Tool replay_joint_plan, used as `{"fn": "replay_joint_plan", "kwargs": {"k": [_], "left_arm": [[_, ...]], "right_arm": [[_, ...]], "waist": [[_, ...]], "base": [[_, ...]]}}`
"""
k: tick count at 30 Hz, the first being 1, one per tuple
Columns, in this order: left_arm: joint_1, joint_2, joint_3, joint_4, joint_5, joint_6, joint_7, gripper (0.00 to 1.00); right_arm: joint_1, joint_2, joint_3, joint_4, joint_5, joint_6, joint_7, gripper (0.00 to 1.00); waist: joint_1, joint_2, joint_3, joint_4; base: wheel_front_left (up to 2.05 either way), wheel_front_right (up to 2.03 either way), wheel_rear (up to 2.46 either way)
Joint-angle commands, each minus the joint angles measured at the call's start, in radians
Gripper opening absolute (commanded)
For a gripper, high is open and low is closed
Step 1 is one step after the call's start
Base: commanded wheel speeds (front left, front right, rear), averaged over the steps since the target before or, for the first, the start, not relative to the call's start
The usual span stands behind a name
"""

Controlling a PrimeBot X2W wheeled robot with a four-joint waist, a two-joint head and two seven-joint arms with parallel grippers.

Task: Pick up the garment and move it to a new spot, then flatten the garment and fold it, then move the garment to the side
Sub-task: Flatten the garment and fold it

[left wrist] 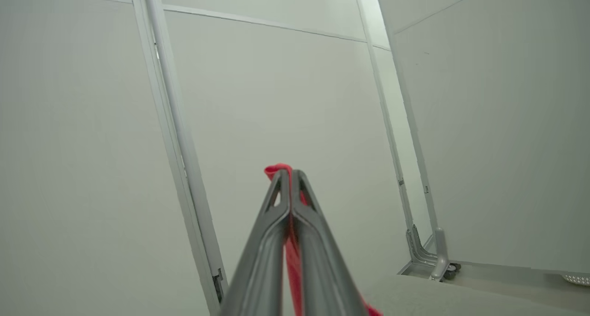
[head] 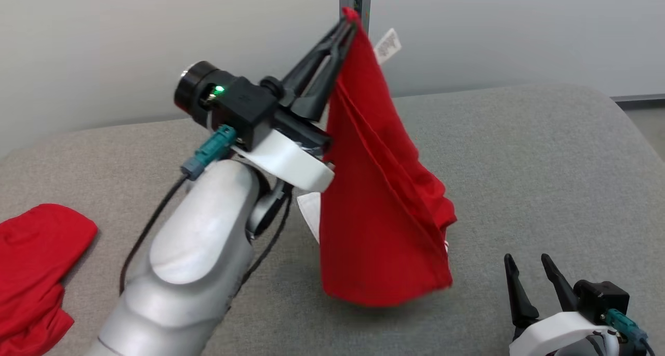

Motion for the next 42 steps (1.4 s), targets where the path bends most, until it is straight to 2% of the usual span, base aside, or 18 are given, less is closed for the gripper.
{"fn": "replay_joint_plan", "kwargs": {"k": [1,8,11,15,16,17,18,24,30,33,36,37,42], "left_arm": [[0.01,0.018,0.035,0.02,-0.008,0.007,-0.001,0.0],[0.123,0.117,0.231,0.142,-0.03,-0.001,-0.001,0.0],[0.187,0.14,0.305,0.19,-0.034,-0.008,-0.001,0.0],[0.243,0.141,0.385,0.274,-0.028,-0.015,-0.001,0.0],[0.252,0.14,0.402,0.299,-0.021,-0.013,-0.001,0.25],[0.258,0.136,0.422,0.323,-0.019,-0.008,-0.001,0.71],[0.263,0.133,0.44,0.35,-0.013,0.002,0.0,1.0],[0.29,0.102,0.526,0.373,0.045,0.065,-0.001,1.0],[0.354,0.039,0.502,0.309,0.104,0.016,-0.001,1.0],[0.388,0.013,0.447,0.281,0.11,-0.009,0.0,1.0],[0.424,0.005,0.343,0.261,0.087,-0.027,-0.001,1.0],[0.424,0.005,0.343,0.261,0.087,-0.027,-0.001,1.0],[0.442,0.005,0.142,0.227,-0.009,-0.034,-0.001,1.0]], "right_arm": [[-0.003,-0.006,-0.007,-0.004,-0.002,0.0,-0.005,1.0],[-0.022,-0.006,-0.028,-0.015,-0.019,0.0,-0.005,1.0],[-0.035,-0.006,-0.028,-0.02,-0.026,0.0,-0.005,1.0],[-0.057,-0.006,-0.025,-0.018,-0.04,0.0,-0.005,1.0],[-0.062,-0.006,-0.022,-0.016,-0.042,0.0,-0.005,1.0],[-0.066,-0.006,-0.019,-0.015,-0.045,0.0,-0.005,1.0],[-0.071,-0.006,-0.015,-0.013,-0.049,0.0,-0.005,1.0],[-0.075,-0.006,-0.004,-0.004,-0.055,0.0,-0.005,1.0],[-0.047,-0.006,-0.011,0.005,-0.057,0.0,-0.005,1.0],[-0.041,-0.006,-0.011,0.006,-0.053,0.0,-0.005,1.0],[-0.036,-0.006,-0.008,0.01,-0.051,0.0,-0.005,1.0],[-0.036,-0.006,-0.008,0.01,-0.051,0.0,-0.005,1.0],[-0.039,-0.006,-0.001,0.011,-0.051,0.0,-0.005,1.0]], "waist": [[0.0,0.0,0.022,-0.012],[0.0,0.0,0.104,-0.013],[0.0,0.0,0.129,-0.011],[0.0,0.0,0.149,-0.007],[0.0,0.0,0.152,-0.007],[0.0,0.0,0.154,-0.007],[0.0,0.0,0.155,-0.008],[0.0,0.0,0.141,-0.011],[0.0,0.0,0.107,-0.007],[0.0,0.0,0.095,-0.005],[0.0,0.0,0.087,-0.005],[0.0,0.0,0.087,-0.005],[0.0,0.0,0.083,-0.009]], "base": [[0.0,0.0,0.0],[0.0,0.0,0.0],[0.0,0.0,0.0],[0.0,0.0,0.0],[0.0,0.0,0.0],[0.0,0.0,0.0],[0.0,0.0,0.0],[0.0,0.0,0.0],[0.0,0.0,0.0],[0.0,0.0,0.0],[0.0,0.0,0.0],[0.0,0.0,0.0],[0.0,0.0,0.0]]}}
